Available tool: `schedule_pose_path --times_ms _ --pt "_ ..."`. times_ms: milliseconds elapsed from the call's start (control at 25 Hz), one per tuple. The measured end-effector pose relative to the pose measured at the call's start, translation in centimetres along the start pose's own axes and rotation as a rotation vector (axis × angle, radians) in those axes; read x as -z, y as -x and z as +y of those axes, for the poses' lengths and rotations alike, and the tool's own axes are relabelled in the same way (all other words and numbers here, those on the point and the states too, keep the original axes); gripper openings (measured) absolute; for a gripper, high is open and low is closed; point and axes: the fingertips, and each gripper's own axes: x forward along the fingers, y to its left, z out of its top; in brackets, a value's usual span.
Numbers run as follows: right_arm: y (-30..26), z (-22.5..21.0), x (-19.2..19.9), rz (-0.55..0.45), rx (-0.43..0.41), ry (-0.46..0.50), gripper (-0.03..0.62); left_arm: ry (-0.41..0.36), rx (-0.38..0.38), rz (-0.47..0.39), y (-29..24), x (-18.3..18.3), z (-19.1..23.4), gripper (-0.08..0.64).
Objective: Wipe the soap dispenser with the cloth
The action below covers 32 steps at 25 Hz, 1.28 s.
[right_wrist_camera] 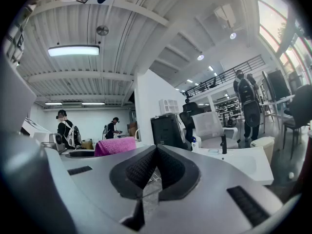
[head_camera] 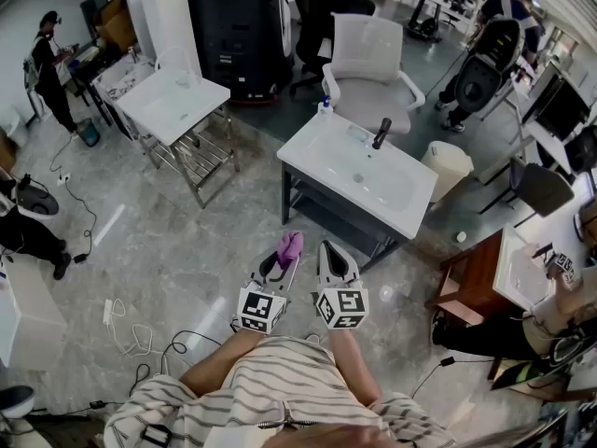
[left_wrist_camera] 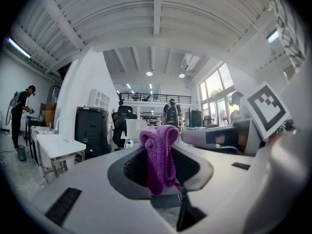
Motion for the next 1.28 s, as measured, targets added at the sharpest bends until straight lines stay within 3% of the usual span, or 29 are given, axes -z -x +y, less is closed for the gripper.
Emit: schedule_pose_path --times_ms 280,480,880,1120,1280 --pt "-0.3 1.6 0.3 0.010 0.012 0.014 0.008 0.003 0.013 -0.004 1.1 -0.1 1.2 0.117" --pt "-1.3 2.9 0.0 -0.013 0.016 -0.030 0.009 0.005 0.034 -0.013 1.7 -0.4 2.7 0.117" --pt "-3.3 5.3 0.7 0.000 0.062 0.009 0.009 0.044 0.057 0.016 3.1 1.7 6.5 0.117" --pt "-6.3 5.3 0.2 -0.023 0.057 0.020 0.009 0.040 0.068 0.004 1.2 1.5 8.7 0.117" --pt "-9.6 3.6 0.6 -0.023 0.048 0.024 0.009 0.022 0.086 0.012 -2.8 1.7 10.2 0.117"
